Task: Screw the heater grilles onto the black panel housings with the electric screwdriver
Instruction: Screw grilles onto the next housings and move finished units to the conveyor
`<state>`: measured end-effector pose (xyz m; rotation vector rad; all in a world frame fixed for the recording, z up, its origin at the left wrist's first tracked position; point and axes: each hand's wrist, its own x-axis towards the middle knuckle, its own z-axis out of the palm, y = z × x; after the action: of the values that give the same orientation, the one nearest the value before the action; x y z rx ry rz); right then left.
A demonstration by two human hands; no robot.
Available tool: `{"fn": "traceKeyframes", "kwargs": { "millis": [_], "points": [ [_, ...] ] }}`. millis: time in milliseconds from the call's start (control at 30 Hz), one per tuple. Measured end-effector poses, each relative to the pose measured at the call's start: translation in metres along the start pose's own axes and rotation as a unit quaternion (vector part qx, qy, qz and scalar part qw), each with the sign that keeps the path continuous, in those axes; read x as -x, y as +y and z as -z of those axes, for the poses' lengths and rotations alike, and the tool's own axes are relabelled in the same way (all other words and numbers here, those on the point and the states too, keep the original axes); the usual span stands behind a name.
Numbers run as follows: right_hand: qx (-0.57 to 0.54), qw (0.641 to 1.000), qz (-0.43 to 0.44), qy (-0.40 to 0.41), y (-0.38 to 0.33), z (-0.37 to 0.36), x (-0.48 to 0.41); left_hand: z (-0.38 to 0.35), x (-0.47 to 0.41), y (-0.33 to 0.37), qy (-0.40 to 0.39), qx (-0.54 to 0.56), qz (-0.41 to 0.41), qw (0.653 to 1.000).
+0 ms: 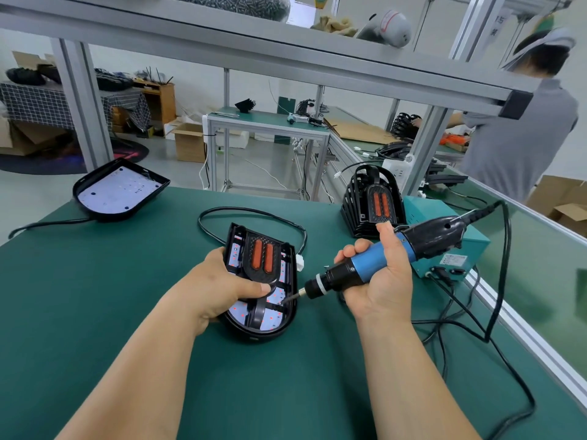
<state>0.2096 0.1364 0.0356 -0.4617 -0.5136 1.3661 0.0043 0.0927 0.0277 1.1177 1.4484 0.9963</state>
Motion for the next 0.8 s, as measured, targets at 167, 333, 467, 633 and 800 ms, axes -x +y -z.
{"fn": "traceKeyframes", "kwargs": {
  "millis": [167,333,467,633,800],
  "points": [
    [0.000,1.000,0.002,-0.002,0.001,0.002,-0.001,0.000,-0.001,-0.001,-0.003,-0.001,-0.015,1.000],
    [0.002,1.000,0.002,0.000,0.001,0.001,-0.001,0.001,-0.002,-0.002,-0.002,-0.004,-0.019,1.000],
    [0.001,1.000,0.002,-0.003,0.003,0.002,0.000,0.001,-0.002,-0.002,-0.001,-0.008,-0.019,1.000],
    [0.004,1.000,0.012,-0.019,0.003,-0.001,0.003,0.000,-0.003,-0.002,0.003,-0.012,-0.022,1.000],
    [0.037,0.996,0.036,-0.078,0.000,-0.010,0.008,-0.003,-0.004,-0.003,0.020,-0.025,-0.024,0.999]
  ]
}}
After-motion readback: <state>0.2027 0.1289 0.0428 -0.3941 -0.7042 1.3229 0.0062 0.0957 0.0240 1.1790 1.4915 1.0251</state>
